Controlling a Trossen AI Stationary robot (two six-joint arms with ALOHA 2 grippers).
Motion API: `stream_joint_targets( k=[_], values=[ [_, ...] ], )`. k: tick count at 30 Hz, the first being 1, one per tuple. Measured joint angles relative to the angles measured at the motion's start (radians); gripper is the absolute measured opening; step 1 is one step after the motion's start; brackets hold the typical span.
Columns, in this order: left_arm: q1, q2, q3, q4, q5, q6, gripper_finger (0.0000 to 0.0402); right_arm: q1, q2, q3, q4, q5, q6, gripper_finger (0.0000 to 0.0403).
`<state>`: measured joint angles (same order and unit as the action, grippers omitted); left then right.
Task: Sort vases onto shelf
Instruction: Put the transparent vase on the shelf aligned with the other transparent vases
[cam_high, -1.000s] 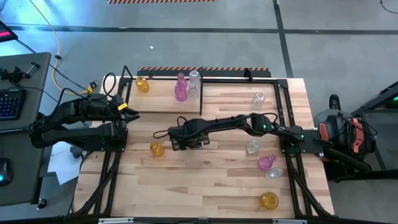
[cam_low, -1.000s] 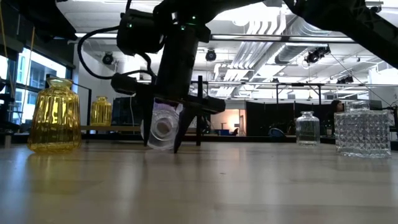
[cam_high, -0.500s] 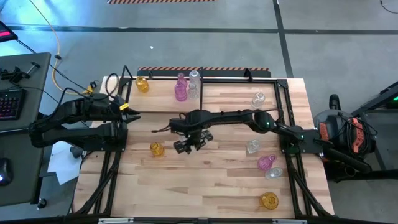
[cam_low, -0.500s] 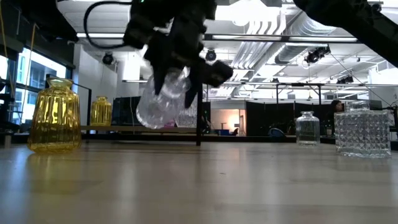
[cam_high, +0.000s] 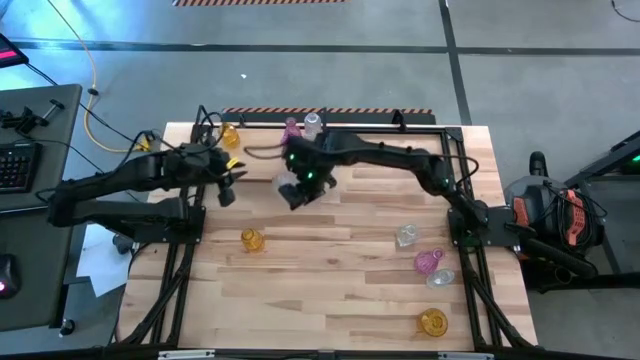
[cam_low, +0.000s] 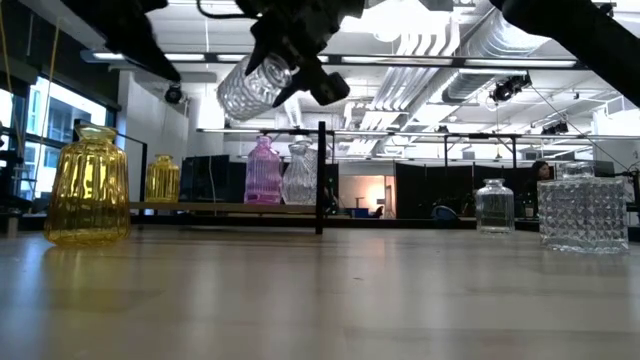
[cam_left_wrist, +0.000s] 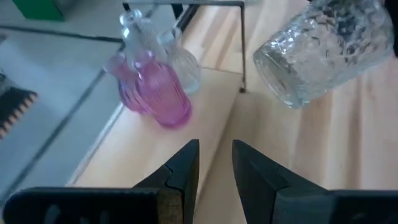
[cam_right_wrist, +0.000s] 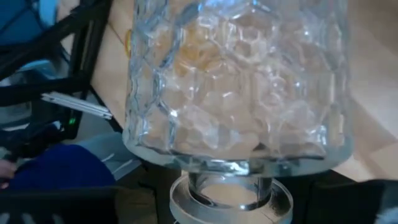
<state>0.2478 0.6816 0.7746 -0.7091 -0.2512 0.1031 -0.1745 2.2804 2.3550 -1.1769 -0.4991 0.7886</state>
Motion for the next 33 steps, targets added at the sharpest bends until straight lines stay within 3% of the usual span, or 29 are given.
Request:
stream_joint_targets(
  k=[13,20,30,33],
  values=[
    [0.0,0.252,0.0,0.369,-0.025,0.063,0.0087,-0.085,-0.01,0.0,-0.003,-0.083,-0.207,0.0169],
    [0.002,0.322,-0.001,0.39,0.015,0.087,0.0087,-0.1,-0.01,0.0,-0.04,-0.128,-0.256,0.0169],
    [-0.003,0.276,-0.002,0.386,-0.002,0.093,0.0087,-0.107,-0.01,0.0,-0.074,-0.117,-0.288,0.017],
    [-0.003,0.248,-0.002,0.37,0.039,0.093,0.0087,-0.107,-0.009,0.0,-0.12,-0.09,-0.297,0.017]
  ],
)
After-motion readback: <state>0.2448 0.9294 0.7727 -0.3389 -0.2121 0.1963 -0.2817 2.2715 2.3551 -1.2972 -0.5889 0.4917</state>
